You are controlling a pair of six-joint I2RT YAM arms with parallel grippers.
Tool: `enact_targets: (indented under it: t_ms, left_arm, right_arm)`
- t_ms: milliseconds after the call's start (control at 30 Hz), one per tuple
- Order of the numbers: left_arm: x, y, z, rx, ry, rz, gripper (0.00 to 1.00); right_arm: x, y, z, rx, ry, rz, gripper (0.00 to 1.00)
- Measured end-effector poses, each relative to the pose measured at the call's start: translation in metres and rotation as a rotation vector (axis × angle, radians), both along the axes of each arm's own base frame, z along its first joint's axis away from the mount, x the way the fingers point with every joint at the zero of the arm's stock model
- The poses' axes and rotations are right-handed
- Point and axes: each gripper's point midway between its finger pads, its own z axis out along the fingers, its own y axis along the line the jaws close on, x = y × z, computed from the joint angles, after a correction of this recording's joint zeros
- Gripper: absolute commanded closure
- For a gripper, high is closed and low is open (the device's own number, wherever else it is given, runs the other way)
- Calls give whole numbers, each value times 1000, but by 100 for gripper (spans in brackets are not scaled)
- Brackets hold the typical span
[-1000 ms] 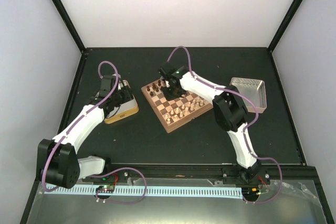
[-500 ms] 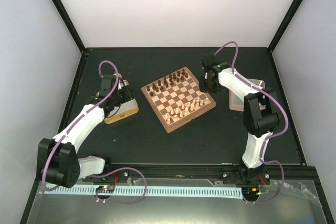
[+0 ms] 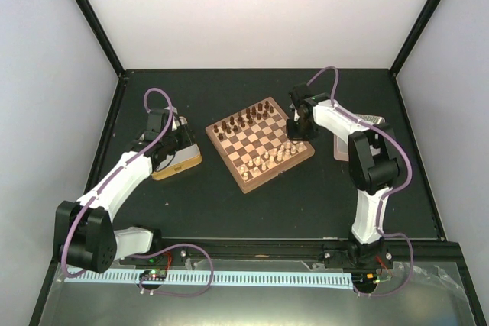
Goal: Set up the chess pieces on the board
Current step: Place the chess piece on the chessboard.
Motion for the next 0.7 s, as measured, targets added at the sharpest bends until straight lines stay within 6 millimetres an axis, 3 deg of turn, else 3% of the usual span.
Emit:
enact_targets:
  t_ms: [267, 500, 700]
  left_arm:
    - [0, 0, 0, 0, 0, 0, 47]
    - [-1, -1, 2, 4, -2, -10, 40]
    - [-4, -1, 30, 10, -59, -34, 34]
  right_arm:
    - [-3, -2, -3, -14, 21, 19, 71]
    - [7, 0, 11, -17, -13, 9, 66]
    - [8, -7, 37, -27, -65, -25, 64]
